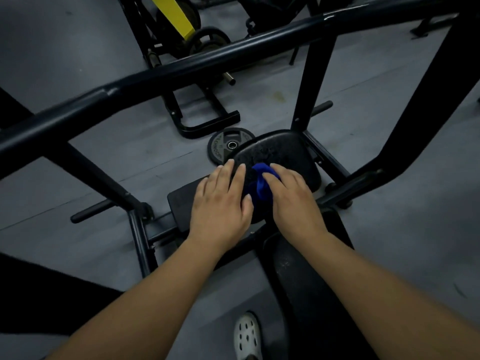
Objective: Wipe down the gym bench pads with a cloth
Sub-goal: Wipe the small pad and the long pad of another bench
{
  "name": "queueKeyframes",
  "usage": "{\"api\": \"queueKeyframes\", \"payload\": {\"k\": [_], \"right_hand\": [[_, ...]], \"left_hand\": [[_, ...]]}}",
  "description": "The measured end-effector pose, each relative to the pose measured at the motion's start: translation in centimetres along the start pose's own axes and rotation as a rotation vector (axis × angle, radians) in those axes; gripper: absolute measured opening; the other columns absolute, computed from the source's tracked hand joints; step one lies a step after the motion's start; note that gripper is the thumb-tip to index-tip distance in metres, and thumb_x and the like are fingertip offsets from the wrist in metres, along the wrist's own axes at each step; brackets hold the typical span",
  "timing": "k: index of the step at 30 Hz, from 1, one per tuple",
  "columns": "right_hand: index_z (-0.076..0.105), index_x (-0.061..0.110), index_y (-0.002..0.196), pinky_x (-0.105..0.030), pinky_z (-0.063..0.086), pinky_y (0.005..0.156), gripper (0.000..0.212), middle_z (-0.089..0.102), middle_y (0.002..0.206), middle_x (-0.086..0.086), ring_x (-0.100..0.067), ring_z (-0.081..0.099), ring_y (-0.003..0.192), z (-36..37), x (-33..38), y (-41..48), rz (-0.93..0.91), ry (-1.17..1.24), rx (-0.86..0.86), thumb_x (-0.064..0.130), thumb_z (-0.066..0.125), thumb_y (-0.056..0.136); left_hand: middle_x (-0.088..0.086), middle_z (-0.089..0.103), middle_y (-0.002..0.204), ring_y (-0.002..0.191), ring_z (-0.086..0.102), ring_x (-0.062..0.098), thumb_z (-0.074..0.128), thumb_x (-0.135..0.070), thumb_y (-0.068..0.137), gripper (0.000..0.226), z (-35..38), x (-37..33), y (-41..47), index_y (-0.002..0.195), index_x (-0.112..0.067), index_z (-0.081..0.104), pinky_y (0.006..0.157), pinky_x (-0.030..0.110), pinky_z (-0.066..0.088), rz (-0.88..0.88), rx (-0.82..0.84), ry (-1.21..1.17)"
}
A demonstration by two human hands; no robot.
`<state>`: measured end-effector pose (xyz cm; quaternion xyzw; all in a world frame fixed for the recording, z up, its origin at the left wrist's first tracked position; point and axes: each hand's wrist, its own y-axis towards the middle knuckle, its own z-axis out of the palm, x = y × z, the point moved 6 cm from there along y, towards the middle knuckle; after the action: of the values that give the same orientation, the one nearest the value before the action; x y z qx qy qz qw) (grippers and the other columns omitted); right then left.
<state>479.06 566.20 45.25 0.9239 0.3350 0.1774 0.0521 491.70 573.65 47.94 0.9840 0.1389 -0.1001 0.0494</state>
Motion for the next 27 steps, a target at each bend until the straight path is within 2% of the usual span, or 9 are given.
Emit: {"api": "queueKeyframes", "payload": {"k": [4, 8, 10, 14, 16, 18, 21, 24, 27], "right_hand": [[0.049, 0.010, 0.141, -0.047, 0.041, 0.110, 0.051, 0.042, 0.151, -0.010, -0.030, 0.038, 0.136, 3.3, -1.3, 5.1, 0.060, 0.045, -0.050, 0.005, 0.058, 0.092], [0.039, 0.013, 0.150, -0.048, 0.018, 0.122, 0.052, 0.022, 0.162, -0.013, -0.032, 0.017, 0.150, 7.7, -1.5, 8.9, 0.224, 0.148, -0.100, 0.035, 0.035, 0.103], [0.036, 0.016, 0.152, -0.046, 0.010, 0.124, 0.056, 0.019, 0.164, -0.012, -0.029, 0.012, 0.152, 10.1, 0.1, 7.3, 0.187, 0.173, -0.091, 0.043, 0.028, 0.103], [0.046, 0.016, 0.146, -0.050, 0.026, 0.119, 0.051, 0.031, 0.160, -0.010, -0.028, 0.027, 0.148, 11.1, -2.5, 5.4, 0.021, 0.121, -0.101, 0.038, 0.038, 0.101], [0.044, 0.016, 0.148, -0.050, 0.024, 0.119, 0.053, 0.028, 0.161, -0.010, -0.028, 0.024, 0.149, 9.6, -5.5, 8.6, 0.247, 0.126, -0.202, 0.036, 0.035, 0.099], [0.039, 0.019, 0.151, -0.048, 0.013, 0.123, 0.058, 0.020, 0.164, -0.009, -0.027, 0.014, 0.151, 8.9, -5.4, 11.3, 0.493, 0.197, -0.255, 0.040, 0.029, 0.098], [0.035, 0.023, 0.153, -0.045, 0.008, 0.124, 0.059, 0.016, 0.165, -0.008, -0.027, 0.009, 0.153, 10.2, -2.7, 9.7, 0.354, 0.179, -0.185, 0.048, 0.031, 0.100], [0.039, 0.021, 0.151, -0.047, 0.023, 0.121, 0.056, 0.023, 0.163, -0.007, -0.026, 0.018, 0.151, 10.9, -5.1, 4.2, 0.205, 0.133, -0.104, 0.040, 0.040, 0.098], [0.038, 0.018, 0.151, -0.052, 0.024, 0.119, 0.062, 0.024, 0.163, -0.010, -0.028, 0.019, 0.151, 9.8, -9.0, 5.0, 0.395, 0.158, -0.161, 0.030, 0.036, 0.090]], "left_hand": [[0.003, 0.015, 0.166, 0.151, 0.016, 0.021, 0.038, -0.042, 0.101, 0.064, 2.8, 2.0, 3.4, 0.158, -0.022, 0.019, 0.121, 0.042, 0.016, 0.004, 0.032, -0.009], [0.007, 0.022, 0.164, 0.148, 0.023, 0.025, 0.037, -0.037, 0.097, 0.064, 5.3, 4.0, 6.5, 0.156, -0.017, 0.025, 0.118, 0.045, 0.024, 0.018, 0.015, 0.008], [0.009, 0.023, 0.164, 0.149, 0.023, 0.027, 0.036, -0.033, 0.096, 0.063, 6.3, 4.7, 7.8, 0.155, -0.015, 0.026, 0.119, 0.046, 0.024, 0.028, 0.013, -0.006], [0.007, 0.023, 0.164, 0.149, 0.022, 0.024, 0.035, -0.033, 0.097, 0.061, 7.6, 4.6, 9.6, 0.155, -0.014, 0.029, 0.119, 0.045, 0.024, 0.136, 0.039, 0.006], [0.006, 0.022, 0.165, 0.150, 0.021, 0.023, 0.035, -0.034, 0.098, 0.061, 7.8, 4.3, 10.4, 0.155, -0.014, 0.029, 0.119, 0.042, 0.021, 0.196, 0.037, 0.030], [0.006, 0.021, 0.165, 0.151, 0.020, 0.022, 0.036, -0.031, 0.097, 0.062, 7.8, 4.0, 11.1, 0.156, -0.013, 0.027, 0.119, 0.038, 0.015, 0.209, 0.030, 0.027], [0.005, 0.015, 0.167, 0.153, 0.013, 0.019, 0.038, -0.026, 0.096, 0.067, 8.1, 4.0, 11.6, 0.158, -0.013, 0.020, 0.119, 0.035, 0.006, 0.179, 0.068, -0.017], [0.009, 0.020, 0.165, 0.151, 0.018, 0.023, 0.041, -0.029, 0.090, 0.071, 8.1, 3.4, 11.4, 0.156, -0.010, 0.025, 0.119, 0.040, 0.012, 0.224, 0.058, 0.048], [0.010, 0.022, 0.164, 0.151, 0.019, 0.024, 0.041, -0.029, 0.092, 0.068, 8.2, 1.9, 11.7, 0.155, -0.009, 0.028, 0.119, 0.042, 0.015, 0.284, 0.037, 0.063]]}}
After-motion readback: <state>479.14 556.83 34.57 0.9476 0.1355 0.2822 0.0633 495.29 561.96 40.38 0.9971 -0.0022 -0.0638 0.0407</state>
